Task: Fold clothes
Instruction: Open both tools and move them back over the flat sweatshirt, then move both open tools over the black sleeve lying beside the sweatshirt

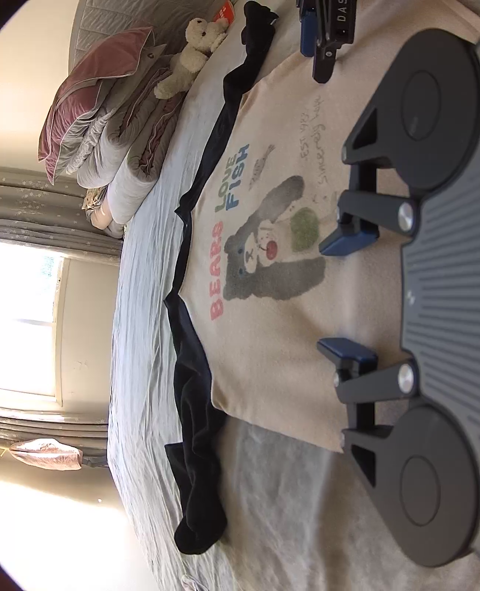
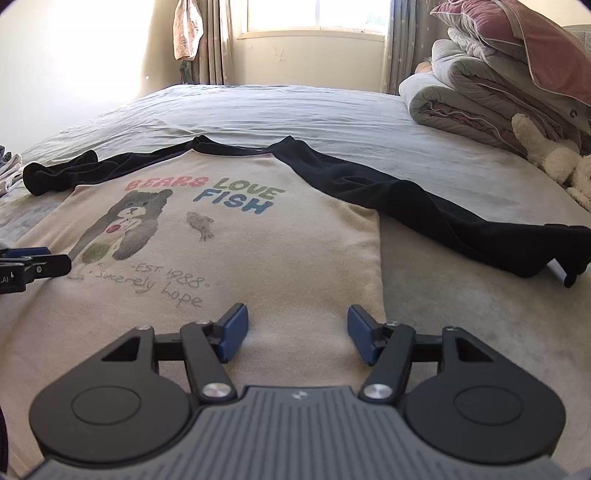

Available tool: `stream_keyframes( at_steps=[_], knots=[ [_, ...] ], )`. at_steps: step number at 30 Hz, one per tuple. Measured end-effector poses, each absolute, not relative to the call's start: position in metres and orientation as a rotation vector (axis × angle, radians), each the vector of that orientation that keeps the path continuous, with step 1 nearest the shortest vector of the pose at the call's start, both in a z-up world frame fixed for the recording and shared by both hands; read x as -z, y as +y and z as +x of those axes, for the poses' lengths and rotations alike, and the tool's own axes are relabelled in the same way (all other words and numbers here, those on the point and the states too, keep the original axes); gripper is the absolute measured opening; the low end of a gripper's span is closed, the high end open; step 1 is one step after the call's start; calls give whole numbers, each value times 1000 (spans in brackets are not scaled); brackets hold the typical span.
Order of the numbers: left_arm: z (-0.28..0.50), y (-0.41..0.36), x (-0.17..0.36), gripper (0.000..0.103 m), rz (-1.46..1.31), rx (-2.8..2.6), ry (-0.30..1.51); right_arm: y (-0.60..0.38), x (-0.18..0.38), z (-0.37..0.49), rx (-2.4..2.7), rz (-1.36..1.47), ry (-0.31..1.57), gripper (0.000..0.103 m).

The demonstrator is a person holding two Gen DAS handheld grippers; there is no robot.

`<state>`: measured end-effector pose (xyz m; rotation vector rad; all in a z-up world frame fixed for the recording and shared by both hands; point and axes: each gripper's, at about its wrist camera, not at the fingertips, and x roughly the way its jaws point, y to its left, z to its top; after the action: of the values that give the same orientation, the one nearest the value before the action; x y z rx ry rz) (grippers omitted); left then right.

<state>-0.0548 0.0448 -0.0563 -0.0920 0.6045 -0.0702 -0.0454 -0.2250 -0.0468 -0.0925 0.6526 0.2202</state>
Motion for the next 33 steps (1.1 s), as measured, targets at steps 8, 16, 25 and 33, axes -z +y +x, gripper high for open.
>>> stream_keyframes(
  at_steps=[8, 16, 25, 33],
  knots=[
    [-86, 40, 58, 51, -15, 36, 615, -239, 46, -75, -260, -121, 660, 65],
    [-100, 41, 47, 52, -22, 27, 706, -263, 43, -94, -278, -93, 698, 72],
    [-79, 37, 23, 61, -177, 74, 840, -283, 32, -85, -189, -104, 741, 73],
    [-36, -2, 9, 64, -137, 131, 846, -313, 13, -49, -100, -19, 809, 73]
  ],
)
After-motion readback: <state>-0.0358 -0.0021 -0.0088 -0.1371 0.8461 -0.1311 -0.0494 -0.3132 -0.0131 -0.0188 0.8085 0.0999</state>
